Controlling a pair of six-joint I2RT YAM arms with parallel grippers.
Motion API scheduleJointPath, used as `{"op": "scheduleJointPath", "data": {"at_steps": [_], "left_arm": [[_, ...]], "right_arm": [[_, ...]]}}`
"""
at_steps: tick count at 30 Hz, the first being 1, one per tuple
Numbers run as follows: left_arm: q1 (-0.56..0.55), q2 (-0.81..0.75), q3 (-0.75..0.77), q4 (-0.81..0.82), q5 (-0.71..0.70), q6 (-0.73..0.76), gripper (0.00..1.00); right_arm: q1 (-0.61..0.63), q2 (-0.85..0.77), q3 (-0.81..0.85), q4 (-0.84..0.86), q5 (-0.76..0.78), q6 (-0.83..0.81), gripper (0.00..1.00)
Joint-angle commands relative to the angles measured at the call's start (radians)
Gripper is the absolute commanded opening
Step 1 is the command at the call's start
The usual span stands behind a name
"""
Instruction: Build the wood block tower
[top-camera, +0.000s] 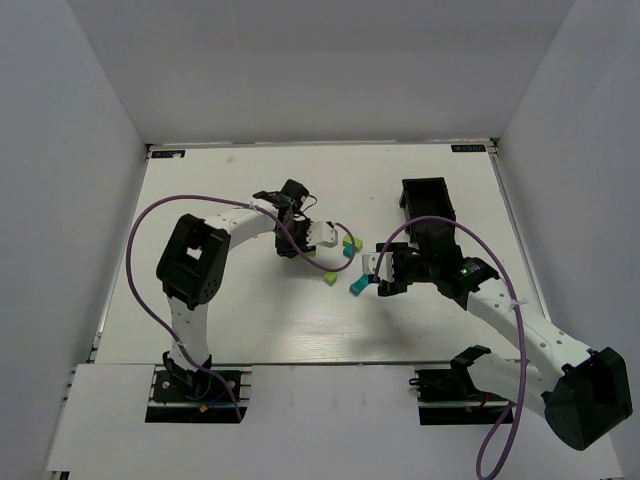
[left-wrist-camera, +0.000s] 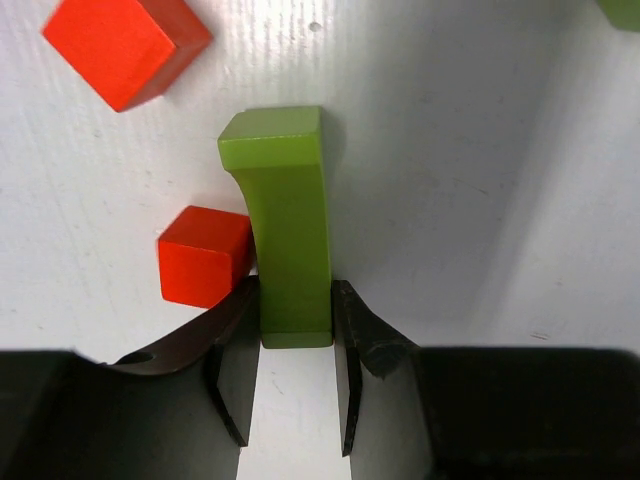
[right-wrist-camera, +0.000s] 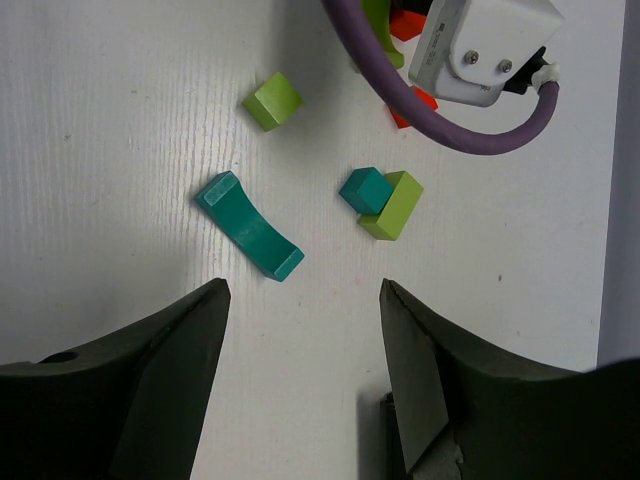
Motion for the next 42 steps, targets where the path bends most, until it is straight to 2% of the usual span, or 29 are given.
{"op": "scheduleJointPath", "data": {"at_steps": [1,9,14,21,30,31,32,35,38,39,41,42], "left_arm": [[0.005,0.007,0.026,0.047,-0.006,0.031,0.00],[0.005,0.045,0.067,0.020,0.003,0.040,0.00],[-0.015,0.002,0.027,-0.041,0.014,0.066,0.00],[-0.006,-0.076,-0.034,-0.041,0.024,0.088,0.00],[-0.015,-0.044,-0.013,-0.073,0.034,0.097,0.01],[-0.015,-0.033,-0.012,-0.073,0.034,0.097,0.05],[-0.015,-0.033,-0.012,-0.073,0.034,0.097,0.13],[-0.015,-0.033,-0.003,-0.082,0.046,0.097,0.24],[-0.015,-0.033,-0.003,-0.082,0.055,0.097,0.47],[-0.015,-0.033,-0.003,-0.082,0.055,0.097,0.65],[-0.015,-0.042,-0.003,-0.082,0.066,0.088,0.70],[-0.015,-0.042,-0.003,-0.082,0.066,0.088,0.86]], "right_arm": [[0.004,0.002,-0.011,0.000,-0.015,-0.008,0.68],[0.003,0.006,-0.015,0.000,-0.011,-0.008,0.68],[0.000,0.009,-0.017,0.000,-0.013,-0.008,0.68],[0.001,0.000,-0.017,-0.003,-0.018,-0.006,0.68],[0.001,-0.001,-0.018,-0.003,-0.021,-0.006,0.68],[0.001,0.002,-0.018,-0.001,-0.021,-0.005,0.69],[0.000,0.002,-0.017,-0.003,-0.019,-0.005,0.69],[0.000,0.000,-0.021,-0.001,-0.018,-0.006,0.69],[0.001,0.000,-0.021,-0.003,-0.018,-0.006,0.70],[0.003,-0.001,-0.021,-0.001,-0.018,-0.006,0.70],[0.001,-0.012,-0.020,0.002,-0.018,-0.008,0.70],[0.001,-0.003,-0.024,-0.001,-0.016,-0.006,0.70]]}}
